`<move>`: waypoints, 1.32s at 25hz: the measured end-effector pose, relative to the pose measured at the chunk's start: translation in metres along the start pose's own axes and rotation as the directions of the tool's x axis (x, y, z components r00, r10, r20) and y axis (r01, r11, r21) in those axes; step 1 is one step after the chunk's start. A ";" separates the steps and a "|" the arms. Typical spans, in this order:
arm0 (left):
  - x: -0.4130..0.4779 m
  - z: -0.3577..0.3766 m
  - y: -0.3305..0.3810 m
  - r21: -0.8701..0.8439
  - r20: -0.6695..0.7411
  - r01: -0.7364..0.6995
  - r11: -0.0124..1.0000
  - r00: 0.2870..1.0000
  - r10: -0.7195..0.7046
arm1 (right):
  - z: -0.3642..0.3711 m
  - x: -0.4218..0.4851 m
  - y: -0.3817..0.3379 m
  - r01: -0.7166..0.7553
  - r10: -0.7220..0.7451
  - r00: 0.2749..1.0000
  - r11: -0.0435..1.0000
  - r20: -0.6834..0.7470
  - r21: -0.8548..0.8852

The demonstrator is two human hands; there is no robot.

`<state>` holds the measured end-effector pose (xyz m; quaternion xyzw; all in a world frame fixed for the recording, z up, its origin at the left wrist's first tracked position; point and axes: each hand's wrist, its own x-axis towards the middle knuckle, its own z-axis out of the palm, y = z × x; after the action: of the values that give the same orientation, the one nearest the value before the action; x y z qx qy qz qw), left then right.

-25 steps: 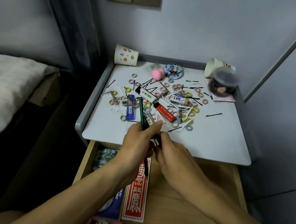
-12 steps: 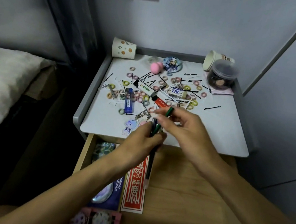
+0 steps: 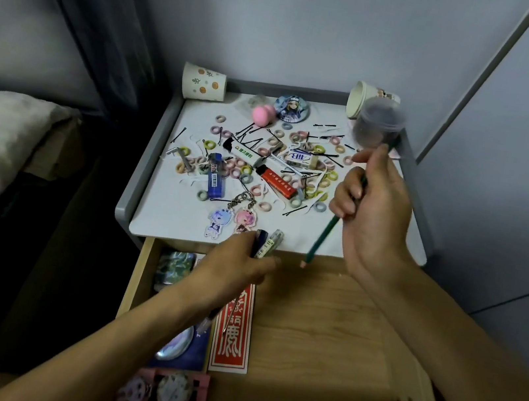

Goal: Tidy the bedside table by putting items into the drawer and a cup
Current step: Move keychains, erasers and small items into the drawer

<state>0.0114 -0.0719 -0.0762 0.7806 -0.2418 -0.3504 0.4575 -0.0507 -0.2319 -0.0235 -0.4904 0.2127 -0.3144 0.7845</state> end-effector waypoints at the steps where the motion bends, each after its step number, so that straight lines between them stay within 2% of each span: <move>1: 0.000 -0.001 0.003 -0.064 -0.043 0.006 0.998 0.999 -0.009 | -0.002 0.000 0.003 -0.040 0.044 0.998 0.995 0.044 -0.087; 2: -0.001 -0.003 0.006 -0.147 -0.096 0.007 0.989 0.995 -0.021 | -0.002 -0.002 0.008 -0.092 0.115 0.988 0.975 0.105 -0.203; 4: -0.001 -0.007 0.014 -0.294 -0.207 -0.036 0.955 0.978 -0.027 | -0.001 -0.012 0.017 -0.159 0.283 0.937 0.870 0.206 -0.467; 7: 0.001 -0.016 0.018 -0.419 -0.255 -0.091 0.903 0.967 -0.021 | 0.004 -0.027 0.027 -0.082 0.425 0.853 0.682 0.303 -0.726; 9: -0.001 -0.017 0.021 -0.395 -0.231 -0.106 0.912 0.973 0.013 | 0.004 -0.030 0.031 -0.034 0.439 0.820 0.677 0.367 -0.735; 11: -0.006 -0.018 0.026 -0.382 -0.226 -0.125 0.916 0.973 0.038 | 0.003 -0.032 0.032 -0.094 0.475 0.785 0.727 0.399 -0.680; 13: -0.011 -0.026 0.033 -0.351 -0.293 -0.130 0.927 0.956 0.023 | 0.003 -0.037 0.030 -0.139 0.497 0.769 0.745 0.403 -0.652; 15: -0.012 -0.041 0.034 -0.341 -0.372 -0.102 0.935 0.927 -0.034 | 0.001 -0.042 0.032 -0.118 0.481 0.785 0.734 0.390 -0.669; 17: -0.022 -0.051 0.031 -0.338 -0.379 -0.063 0.939 0.922 -0.075 | 0.000 -0.050 0.031 -0.038 0.488 0.764 0.687 0.422 -0.726; 20: -0.043 -0.047 0.021 -0.307 -0.309 0.029 0.951 0.942 -0.129 | -0.004 -0.056 0.035 0.057 0.597 0.658 0.568 0.459 -0.821; 22: -0.054 -0.044 0.013 -0.372 -0.315 0.045 0.927 0.934 -0.172 | -0.008 -0.061 0.046 0.077 0.692 0.563 0.500 0.451 -0.863; 24: -0.057 -0.050 0.004 -0.493 -0.353 0.040 0.869 0.904 -0.242 | -0.016 -0.066 0.069 0.021 0.766 0.524 0.425 0.372 -0.905; 26: -0.056 -0.062 -0.006 -0.590 -0.366 0.026 0.807 0.882 -0.296 | -0.023 -0.069 0.099 -0.061 0.818 0.524 0.312 0.236 -0.948; 28: -0.053 -0.070 -0.011 -0.627 -0.376 0.005 0.779 0.874 -0.308 | -0.024 -0.068 0.128 -0.123 0.812 0.570 0.232 0.123 -0.965; 31: -0.051 -0.078 -0.010 -0.649 -0.391 -0.024 0.760 0.868 -0.307 | -0.009 -0.060 0.165 -0.169 0.736 0.674 0.226 0.055 -0.959; 33: -0.050 -0.083 -0.010 -0.649 -0.401 -0.020 0.761 0.858 -0.320 | -0.001 -0.058 0.184 -0.193 0.700 0.714 0.229 0.024 -0.954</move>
<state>0.0442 0.0126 -0.0409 0.6603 0.0798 -0.2385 0.7077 -0.0399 -0.1329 -0.1886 -0.8040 0.2941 0.2285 0.4636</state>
